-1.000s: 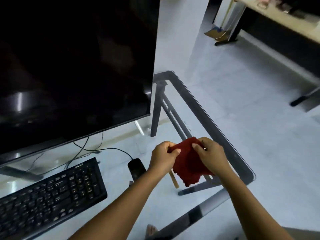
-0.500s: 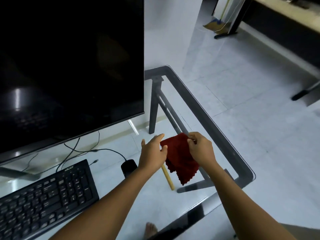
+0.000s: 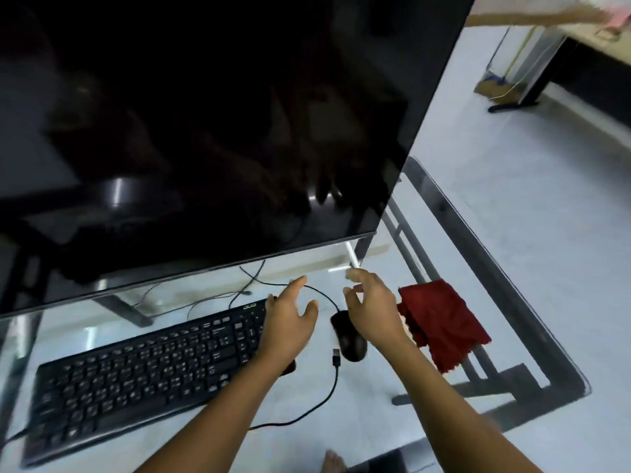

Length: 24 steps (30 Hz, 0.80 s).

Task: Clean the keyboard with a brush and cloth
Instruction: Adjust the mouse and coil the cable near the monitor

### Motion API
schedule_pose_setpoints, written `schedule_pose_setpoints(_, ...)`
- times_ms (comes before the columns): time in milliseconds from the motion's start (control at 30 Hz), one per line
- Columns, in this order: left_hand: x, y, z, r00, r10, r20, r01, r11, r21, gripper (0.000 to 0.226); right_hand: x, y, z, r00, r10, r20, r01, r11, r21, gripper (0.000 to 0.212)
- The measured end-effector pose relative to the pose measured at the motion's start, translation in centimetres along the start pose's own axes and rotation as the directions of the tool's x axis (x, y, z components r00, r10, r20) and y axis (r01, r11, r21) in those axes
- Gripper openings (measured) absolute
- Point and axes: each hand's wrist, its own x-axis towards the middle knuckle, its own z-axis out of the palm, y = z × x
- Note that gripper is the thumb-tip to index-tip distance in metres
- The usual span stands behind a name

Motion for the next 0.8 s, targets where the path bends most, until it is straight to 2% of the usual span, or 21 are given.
schedule_pose_setpoints(167,-1.6,-4.3,-7.6,0.999,0.000,-0.043,0.003,0.998,0.058,0.057,-1.9,-4.7,4.9,0.991,-0.090,0.103,0.091,0.996,-0.008,0.044)
schedule_pose_setpoints(300,-4.6,-9.5,-14.2,0.989,0.033,-0.147,-0.009,0.986,0.164,0.069,-3.7,-6.8,8.1,0.962,-0.140,0.233,0.160,0.984,-0.072,0.064)
schedule_pose_setpoints(433,-9.2,-15.9,-19.8,0.970,-0.048,-0.239,0.120,0.948,0.296,0.087,-5.5,-7.0,10.8,0.952,0.006,0.306,0.040,0.989,-0.144,0.089)
schedule_pose_setpoints(533,-11.8,-19.6,-22.7,0.945,-0.154,-0.288,0.243,0.921,0.305,0.101,-6.8,-6.6,11.9,0.953,0.060,0.296,-0.017,0.989,-0.148,0.101)
schedule_pose_setpoints(600,-13.0,-21.6,-23.9,0.939,-0.200,-0.279,0.284,0.909,0.305,0.107,-7.7,-6.5,12.4,0.960,0.045,0.278,-0.008,0.991,-0.132,0.099)
schedule_pose_setpoints(800,-14.8,-25.2,-24.7,0.970,-0.176,-0.167,0.230,0.887,0.400,0.119,-8.5,-5.9,12.9,0.958,-0.005,0.288,0.059,0.983,-0.177,0.110)
